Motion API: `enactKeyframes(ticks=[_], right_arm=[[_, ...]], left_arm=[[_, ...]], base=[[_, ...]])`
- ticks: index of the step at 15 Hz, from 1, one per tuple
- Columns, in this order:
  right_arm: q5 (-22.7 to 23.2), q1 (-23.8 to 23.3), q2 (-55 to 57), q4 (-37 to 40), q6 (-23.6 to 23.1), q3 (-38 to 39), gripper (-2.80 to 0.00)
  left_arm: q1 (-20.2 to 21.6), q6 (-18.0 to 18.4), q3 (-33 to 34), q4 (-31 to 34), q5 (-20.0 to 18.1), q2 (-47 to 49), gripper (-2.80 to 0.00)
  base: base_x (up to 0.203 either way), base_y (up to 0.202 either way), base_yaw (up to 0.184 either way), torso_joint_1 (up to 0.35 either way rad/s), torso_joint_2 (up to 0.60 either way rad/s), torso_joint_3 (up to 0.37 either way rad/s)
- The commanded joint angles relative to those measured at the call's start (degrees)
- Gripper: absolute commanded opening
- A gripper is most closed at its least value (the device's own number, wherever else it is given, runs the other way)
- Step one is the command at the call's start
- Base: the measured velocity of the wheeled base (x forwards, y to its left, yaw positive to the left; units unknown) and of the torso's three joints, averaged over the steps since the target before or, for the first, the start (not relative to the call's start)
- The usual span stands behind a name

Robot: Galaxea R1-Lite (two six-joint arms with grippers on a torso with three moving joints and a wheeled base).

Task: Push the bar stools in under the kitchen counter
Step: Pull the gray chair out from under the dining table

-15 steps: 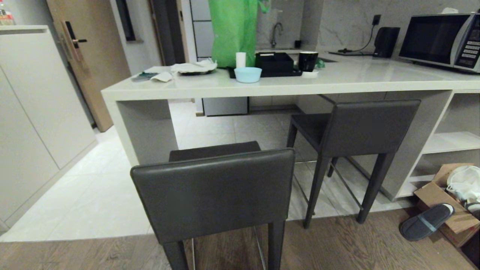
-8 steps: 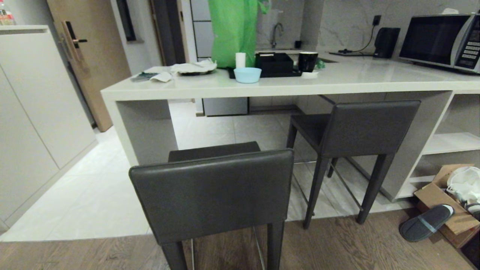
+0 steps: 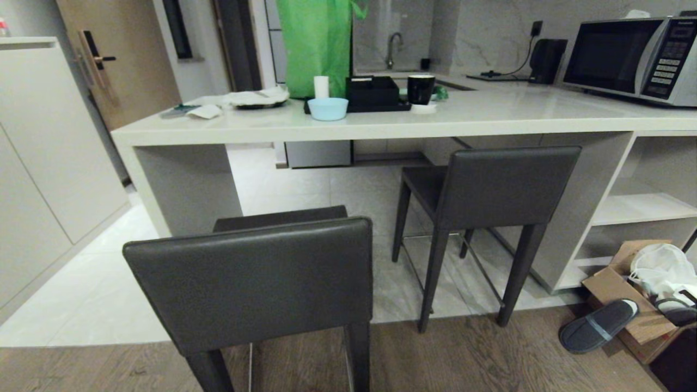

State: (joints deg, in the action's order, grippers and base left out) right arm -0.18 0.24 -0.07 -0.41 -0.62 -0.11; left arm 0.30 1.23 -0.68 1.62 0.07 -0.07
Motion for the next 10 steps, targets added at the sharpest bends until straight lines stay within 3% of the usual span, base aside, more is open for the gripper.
enactKeyframes(ticks=[1,10], right_arm=[[0.01,0.02,0.07,-0.02,0.0,0.02,-2.8],[0.01,0.02,0.07,-0.02,0.0,0.02,-2.8]], left_arm=[[0.05,0.0,-0.02,-0.04,0.01,-0.01,-2.8],[0.05,-0.52,0.04,-0.04,0.01,-0.01,-2.8]], base=[[0.0,-0.198,0.001,0.002,0.0,0.002],[0.0,-0.196,0.002,0.003,0.0,0.002]])
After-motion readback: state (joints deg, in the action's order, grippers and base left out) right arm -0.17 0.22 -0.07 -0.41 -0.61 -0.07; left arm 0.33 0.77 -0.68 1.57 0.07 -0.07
